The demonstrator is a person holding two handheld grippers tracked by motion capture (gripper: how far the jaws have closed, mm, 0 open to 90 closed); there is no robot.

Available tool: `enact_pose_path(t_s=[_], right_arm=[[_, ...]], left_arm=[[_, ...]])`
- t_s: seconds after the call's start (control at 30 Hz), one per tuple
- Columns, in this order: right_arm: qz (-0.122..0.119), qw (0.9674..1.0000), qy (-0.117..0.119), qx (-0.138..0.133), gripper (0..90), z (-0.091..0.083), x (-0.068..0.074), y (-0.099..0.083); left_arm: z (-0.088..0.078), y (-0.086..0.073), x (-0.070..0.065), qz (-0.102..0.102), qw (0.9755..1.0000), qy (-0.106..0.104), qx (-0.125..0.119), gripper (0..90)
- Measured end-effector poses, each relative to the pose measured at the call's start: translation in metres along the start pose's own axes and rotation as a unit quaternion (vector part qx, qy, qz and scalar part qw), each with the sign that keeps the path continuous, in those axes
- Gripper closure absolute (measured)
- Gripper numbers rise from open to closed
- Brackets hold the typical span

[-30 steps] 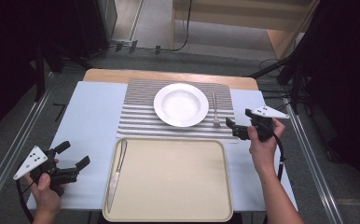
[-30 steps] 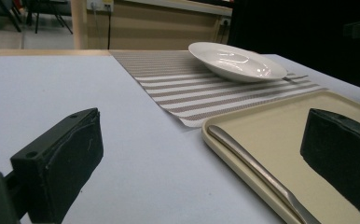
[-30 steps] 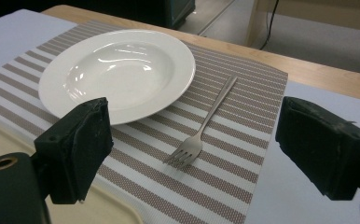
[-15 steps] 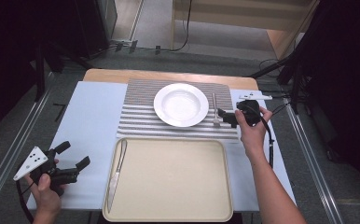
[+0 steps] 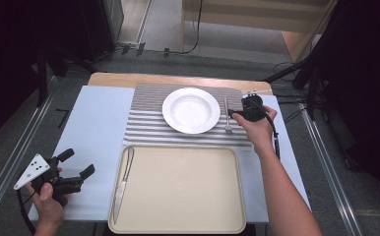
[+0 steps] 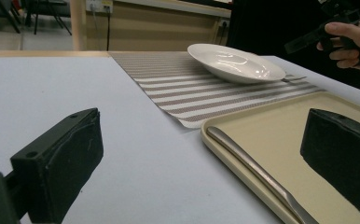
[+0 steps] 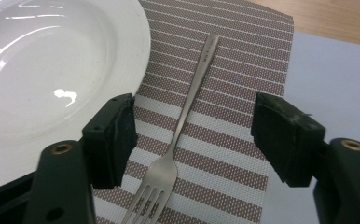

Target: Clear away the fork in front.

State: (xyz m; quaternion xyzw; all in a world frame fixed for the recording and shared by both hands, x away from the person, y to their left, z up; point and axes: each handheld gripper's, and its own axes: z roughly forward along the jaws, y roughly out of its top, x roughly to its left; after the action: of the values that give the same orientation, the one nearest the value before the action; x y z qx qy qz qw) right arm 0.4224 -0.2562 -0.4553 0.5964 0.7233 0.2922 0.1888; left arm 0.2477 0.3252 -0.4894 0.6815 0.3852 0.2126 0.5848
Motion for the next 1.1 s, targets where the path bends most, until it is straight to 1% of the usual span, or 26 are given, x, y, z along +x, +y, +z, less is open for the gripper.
enact_pose_path(t_s=[0.07,0.13,0.17,0.23,0.27,0.3,0.33,0.37,0.5,0.57,0.6,0.63,0.67,0.7,0.73,0.8,0.9,0.93,1.03,1.1], right_arm=[[-0.005,0.9999,-0.007,0.014,38.2,0.005,0.004,0.001],[-0.02,0.9992,-0.008,0.034,43.6,0.012,0.008,0.002],[-0.026,0.9986,-0.011,0.045,44.7,0.016,0.009,0.003],[-0.028,0.9976,-0.015,0.062,51.0,0.022,0.01,0.004],[-0.03,0.9969,-0.013,0.071,53.0,0.025,0.011,0.005],[-0.032,0.9962,-0.013,0.081,56.9,0.028,0.011,0.005],[-0.04,0.9952,-0.02,0.087,60.8,0.032,0.011,0.005],[-0.041,0.9948,-0.026,0.089,62.2,0.033,0.012,0.006],[-0.026,0.9937,-0.025,0.106,69.9,0.039,0.012,0.008],[-0.015,0.9929,-0.016,0.117,71.1,0.043,0.011,0.009],[-0.014,0.9926,-0.016,0.119,71.8,0.045,0.011,0.009],[-0.01,0.9922,-0.021,0.122,71.9,0.046,0.012,0.009],[-0.011,0.9919,-0.021,0.125,72.0,0.048,0.011,0.009],[-0.006,0.9915,-0.022,0.128,72.0,0.05,0.012,0.009],[-0.007,0.991,-0.026,0.131,72.4,0.051,0.012,0.01],[-0.004,0.9911,-0.026,0.131,74.0,0.053,0.012,0.011],[0.0,0.9898,-0.029,0.139,76.0,0.057,0.014,0.012],[0.001,0.9898,-0.031,0.139,77.0,0.057,0.015,0.012],[0.0,0.9896,-0.035,0.14,78.9,0.058,0.015,0.013],[0.014,0.9898,-0.031,0.138,81.4,0.056,0.014,0.013]], left_arm=[[0.0,0.0,0.0,-0.001,1.0,0.0,0.0,0.0],[0.0,0.0,0.0,-0.003,1.0,0.0,-0.001,0.0],[0.0,0.0,0.0,-0.003,1.0,0.0,-0.001,0.0],[0.0,0.0,0.0,-0.003,1.0,0.0,0.0,0.0],[0.0,0.0,0.001,-0.002,1.0,0.0,0.0,0.0],[0.0,0.0,0.001,-0.003,1.0,-0.001,0.0,0.0],[0.0,0.0,0.001,-0.004,1.0,-0.001,0.0,0.0],[0.0,0.0,0.001,-0.005,1.0,-0.001,0.0,0.0],[0.0,0.0,0.001,-0.005,1.0,0.0,-0.001,0.0],[0.0,0.0,0.001,-0.004,1.0,-0.001,0.0,0.0],[0.0,0.0,0.001,-0.004,1.0,-0.001,0.0,0.0],[0.0,0.0,0.001,-0.004,1.0,-0.001,0.0,0.0],[0.0,0.0,0.001,-0.004,1.0,-0.001,0.0,0.0],[0.0,0.0,0.001,-0.004,1.0,-0.001,0.0,0.0],[0.0,0.0,0.001,-0.004,1.0,-0.001,0.0,0.0],[0.0,0.0,0.001,-0.006,1.0,0.0,-0.001,0.0],[0.0,0.0,0.002,-0.007,1.0,0.0,-0.001,0.0],[0.0,0.0,0.002,-0.007,1.0,0.0,-0.001,0.0],[0.001,0.0,0.001,-0.007,1.0,0.0,0.0,0.0],[0.0,0.0,0.001,-0.007,1.0,0.001,0.0,0.0]])
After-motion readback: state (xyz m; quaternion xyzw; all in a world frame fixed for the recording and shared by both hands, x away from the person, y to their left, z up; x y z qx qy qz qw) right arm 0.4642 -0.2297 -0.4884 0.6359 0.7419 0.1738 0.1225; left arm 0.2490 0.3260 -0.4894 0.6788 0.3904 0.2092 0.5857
